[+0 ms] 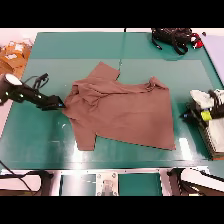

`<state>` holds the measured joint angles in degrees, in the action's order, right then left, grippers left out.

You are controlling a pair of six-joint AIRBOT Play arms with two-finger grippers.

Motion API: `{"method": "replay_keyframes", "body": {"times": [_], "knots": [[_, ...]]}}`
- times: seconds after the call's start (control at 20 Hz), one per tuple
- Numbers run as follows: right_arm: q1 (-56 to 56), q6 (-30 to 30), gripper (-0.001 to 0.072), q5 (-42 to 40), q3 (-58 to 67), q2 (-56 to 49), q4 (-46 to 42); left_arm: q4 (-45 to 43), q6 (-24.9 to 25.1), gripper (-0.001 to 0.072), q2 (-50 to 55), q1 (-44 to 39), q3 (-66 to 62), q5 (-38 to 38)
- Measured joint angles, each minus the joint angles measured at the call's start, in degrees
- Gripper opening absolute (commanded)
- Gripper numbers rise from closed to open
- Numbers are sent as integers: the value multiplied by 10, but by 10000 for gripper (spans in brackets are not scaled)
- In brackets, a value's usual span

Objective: Fold the shirts.

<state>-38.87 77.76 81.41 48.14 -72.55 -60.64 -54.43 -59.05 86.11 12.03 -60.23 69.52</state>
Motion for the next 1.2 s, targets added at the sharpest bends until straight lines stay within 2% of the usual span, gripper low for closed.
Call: {"method": "replay_keyframes", "body": {"times": [0.05,0.1,0.15,0.2,0.25,0.4,0.6,0.65,0.7,0.8,0.85,1.0,1.2], "knots": [[-12,1,431,-1,-30,10,-6,20,24,633,1,1,20,-18],[-24,1,475,-6,-59,19,-10,33,43,632,1,2,35,-32],[-31,1,512,-11,-82,25,-12,44,59,445,1,3,46,-41],[-37,1,517,-15,-104,29,-14,55,73,78,2,3,55,-47],[-40,1,517,-20,-122,33,-15,61,85,25,2,4,61,-50],[-47,2,517,-35,-164,37,-20,81,119,24,2,4,71,-45],[-45,10,510,-37,-200,40,-14,93,137,23,2,5,73,-42],[-39,11,439,-41,-206,41,-13,94,139,23,2,5,73,-41],[-30,11,281,-47,-211,41,-13,94,140,23,2,5,73,-40],[-9,11,45,-64,-215,40,-13,95,141,22,0,5,73,-36],[2,10,16,-70,-214,40,-11,96,140,22,-4,5,73,-33],[23,8,15,-68,-183,40,8,93,128,22,-40,5,68,-25],[34,7,15,-12,-65,67,76,90,95,22,-146,5,3,8]]}}
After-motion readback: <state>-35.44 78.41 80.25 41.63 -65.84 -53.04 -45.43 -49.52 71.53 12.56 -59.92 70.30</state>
